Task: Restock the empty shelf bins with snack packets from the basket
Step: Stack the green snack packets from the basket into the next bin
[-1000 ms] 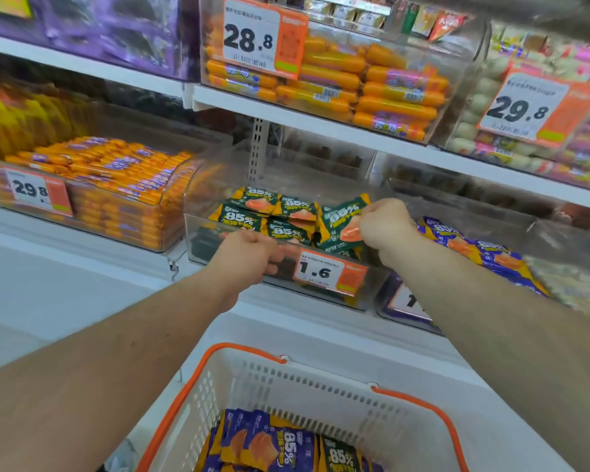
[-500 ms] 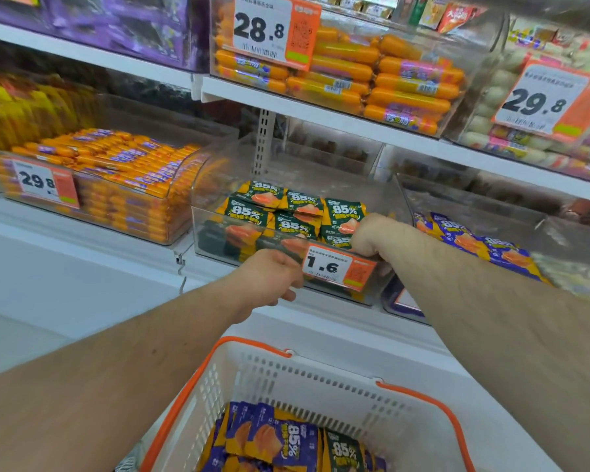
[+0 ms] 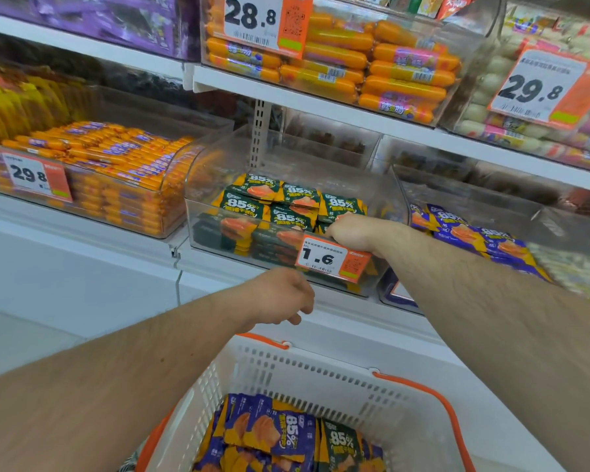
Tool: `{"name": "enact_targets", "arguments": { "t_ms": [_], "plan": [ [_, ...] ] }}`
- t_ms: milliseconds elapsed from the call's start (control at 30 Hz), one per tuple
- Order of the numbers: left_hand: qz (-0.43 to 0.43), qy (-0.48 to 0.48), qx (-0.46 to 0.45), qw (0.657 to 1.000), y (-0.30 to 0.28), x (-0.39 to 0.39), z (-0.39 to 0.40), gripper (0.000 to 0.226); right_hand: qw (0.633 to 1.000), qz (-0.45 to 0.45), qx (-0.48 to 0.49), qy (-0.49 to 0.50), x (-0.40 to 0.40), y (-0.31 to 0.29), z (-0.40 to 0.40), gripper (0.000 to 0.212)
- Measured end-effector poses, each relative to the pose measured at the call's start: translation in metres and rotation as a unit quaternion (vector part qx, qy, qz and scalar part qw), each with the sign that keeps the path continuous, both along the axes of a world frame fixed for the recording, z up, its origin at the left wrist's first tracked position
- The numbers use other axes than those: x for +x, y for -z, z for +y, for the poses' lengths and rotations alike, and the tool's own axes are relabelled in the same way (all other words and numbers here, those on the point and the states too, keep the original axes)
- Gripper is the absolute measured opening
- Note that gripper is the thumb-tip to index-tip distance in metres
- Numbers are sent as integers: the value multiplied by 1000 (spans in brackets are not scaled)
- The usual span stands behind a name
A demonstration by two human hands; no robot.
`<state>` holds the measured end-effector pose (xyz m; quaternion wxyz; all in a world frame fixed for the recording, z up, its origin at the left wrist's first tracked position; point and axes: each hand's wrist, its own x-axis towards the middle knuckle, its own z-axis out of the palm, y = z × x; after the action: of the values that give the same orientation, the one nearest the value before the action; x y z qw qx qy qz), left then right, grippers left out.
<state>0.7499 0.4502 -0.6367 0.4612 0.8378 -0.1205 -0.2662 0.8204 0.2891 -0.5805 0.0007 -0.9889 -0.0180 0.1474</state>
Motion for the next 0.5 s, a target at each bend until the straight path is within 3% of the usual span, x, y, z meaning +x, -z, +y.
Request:
{"name": "enact_targets", "arguments": {
  "t_ms": [133,200,233,300,333,367,433,500],
  "plan": [
    [-5,8,13,1000,6,1,-3,16,999,-31,-20,-19,-2,4,-2,28],
    [-7,9,17,1000,9,0,-5,15,984,-177,9,-27,-7,12,-3,28],
    [-4,12,21,1000,10,-1,-6,14,955,-291,44,-22,-13,19,-5,28],
    [-5,19,36,999,16,-3,-9,12,825,-538,137,-105,-40,38,-4,23],
    [-1,30,50,998,22,-7,-11,13,780,-589,149,-148,-58,53,-2,19],
    [-1,47,68,997,28,-10,-13,15,759,-605,161,-178,-72,69,-1,17],
    [-5,86,101,991,41,-17,-18,22,784,-571,190,-156,-96,111,-6,16],
    [-7,114,121,986,51,-24,-23,22,859,-464,212,-44,-114,158,-18,14]
  ]
}}
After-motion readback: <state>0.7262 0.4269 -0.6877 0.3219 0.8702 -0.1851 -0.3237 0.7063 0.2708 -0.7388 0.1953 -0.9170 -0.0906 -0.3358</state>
